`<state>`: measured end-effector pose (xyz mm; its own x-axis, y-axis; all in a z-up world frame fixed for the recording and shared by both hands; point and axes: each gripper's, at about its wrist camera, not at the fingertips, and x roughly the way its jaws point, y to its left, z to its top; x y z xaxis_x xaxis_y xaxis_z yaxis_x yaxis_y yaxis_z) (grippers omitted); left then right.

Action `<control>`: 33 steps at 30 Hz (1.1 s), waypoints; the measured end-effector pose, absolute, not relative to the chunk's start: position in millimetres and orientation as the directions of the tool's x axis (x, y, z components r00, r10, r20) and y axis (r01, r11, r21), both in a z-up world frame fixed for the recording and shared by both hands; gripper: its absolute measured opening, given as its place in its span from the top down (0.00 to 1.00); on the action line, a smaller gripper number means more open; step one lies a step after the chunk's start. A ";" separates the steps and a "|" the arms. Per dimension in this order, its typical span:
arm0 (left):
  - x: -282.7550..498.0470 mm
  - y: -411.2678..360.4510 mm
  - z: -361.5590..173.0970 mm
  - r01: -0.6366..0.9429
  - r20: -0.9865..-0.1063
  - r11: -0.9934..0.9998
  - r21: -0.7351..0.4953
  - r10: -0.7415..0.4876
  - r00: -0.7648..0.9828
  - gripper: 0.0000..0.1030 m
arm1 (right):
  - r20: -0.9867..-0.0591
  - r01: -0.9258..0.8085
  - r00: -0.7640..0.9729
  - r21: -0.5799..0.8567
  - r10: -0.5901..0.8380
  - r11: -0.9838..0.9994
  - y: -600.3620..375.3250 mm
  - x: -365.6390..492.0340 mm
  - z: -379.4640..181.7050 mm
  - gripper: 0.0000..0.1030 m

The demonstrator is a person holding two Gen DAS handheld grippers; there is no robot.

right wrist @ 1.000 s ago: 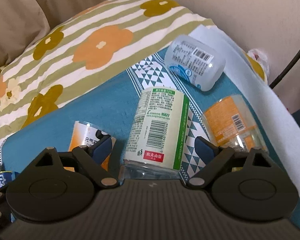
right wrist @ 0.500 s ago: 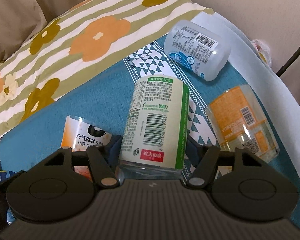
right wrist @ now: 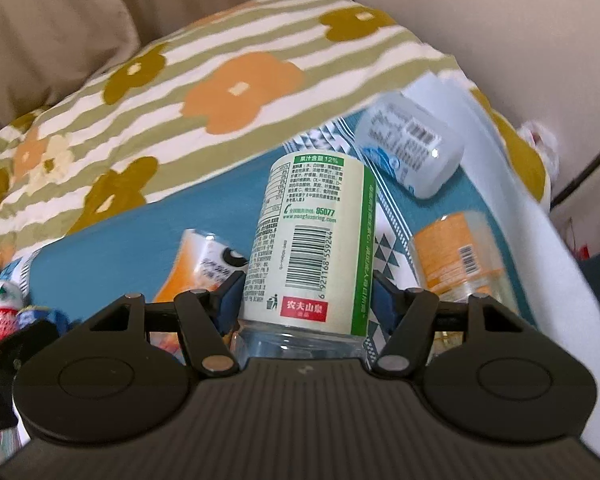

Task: Flip cup upright
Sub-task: 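Lift the cup with the right gripper and carry it toward the left gripper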

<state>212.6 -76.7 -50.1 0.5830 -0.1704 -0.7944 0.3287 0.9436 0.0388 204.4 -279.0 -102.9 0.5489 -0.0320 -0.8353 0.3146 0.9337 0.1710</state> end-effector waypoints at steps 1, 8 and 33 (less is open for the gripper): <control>206.1 -75.3 -46.1 0.310 -0.788 0.950 0.040 -0.161 0.595 0.00 | -0.829 0.294 0.558 0.170 -0.024 0.941 -278.0 199.4 -96.5 0.22; 145.5 -61.2 -25.8 0.160 -0.743 0.987 0.032 -0.083 0.664 0.00 | -0.788 0.130 0.614 0.155 0.043 0.979 -265.9 166.3 -61.4 0.22; 24.4 16.1 -72.2 0.046 -0.786 0.997 0.058 0.018 0.618 0.00 | -0.844 -0.062 0.504 0.177 0.184 0.982 -152.7 83.3 -140.5 0.22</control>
